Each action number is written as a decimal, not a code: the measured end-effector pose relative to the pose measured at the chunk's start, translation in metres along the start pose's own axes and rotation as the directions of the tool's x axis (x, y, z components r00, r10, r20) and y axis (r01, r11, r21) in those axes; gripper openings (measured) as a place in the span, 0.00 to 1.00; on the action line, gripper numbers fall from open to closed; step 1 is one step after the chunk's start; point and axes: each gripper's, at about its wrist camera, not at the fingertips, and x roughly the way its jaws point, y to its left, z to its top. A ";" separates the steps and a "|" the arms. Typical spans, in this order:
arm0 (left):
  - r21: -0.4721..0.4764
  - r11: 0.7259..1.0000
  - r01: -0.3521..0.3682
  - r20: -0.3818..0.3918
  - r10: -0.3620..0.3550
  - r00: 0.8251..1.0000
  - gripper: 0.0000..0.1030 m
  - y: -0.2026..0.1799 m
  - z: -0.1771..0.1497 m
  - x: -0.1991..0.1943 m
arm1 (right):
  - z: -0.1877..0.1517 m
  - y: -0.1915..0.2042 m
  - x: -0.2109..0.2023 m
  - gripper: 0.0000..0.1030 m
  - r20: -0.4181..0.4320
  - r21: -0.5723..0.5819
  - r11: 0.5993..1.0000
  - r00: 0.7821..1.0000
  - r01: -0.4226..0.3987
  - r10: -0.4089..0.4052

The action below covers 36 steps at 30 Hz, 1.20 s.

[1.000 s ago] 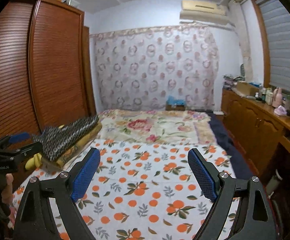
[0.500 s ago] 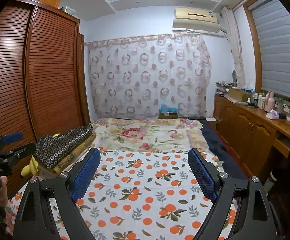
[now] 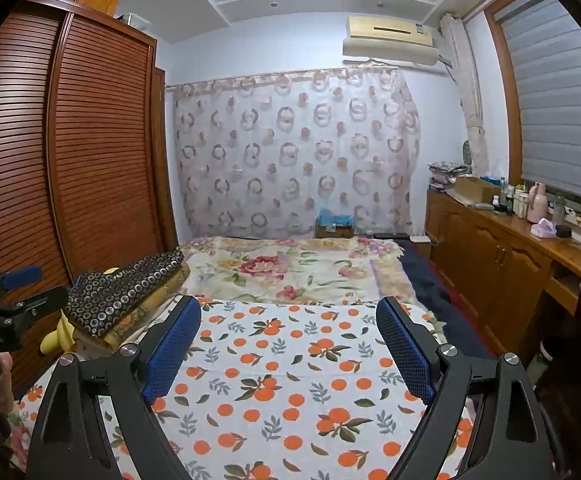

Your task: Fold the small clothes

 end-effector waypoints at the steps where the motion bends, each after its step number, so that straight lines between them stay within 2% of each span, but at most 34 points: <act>1: 0.000 1.000 0.000 0.000 0.000 1.000 1.00 0.000 0.000 0.000 | 0.000 0.000 0.000 0.88 0.000 0.001 1.000 1.000 0.000 0.000; 36: -0.012 1.000 -0.012 0.008 0.012 1.000 1.00 0.004 -0.004 -0.002 | -0.002 -0.003 -0.001 0.88 0.006 -0.006 1.000 1.000 -0.001 0.001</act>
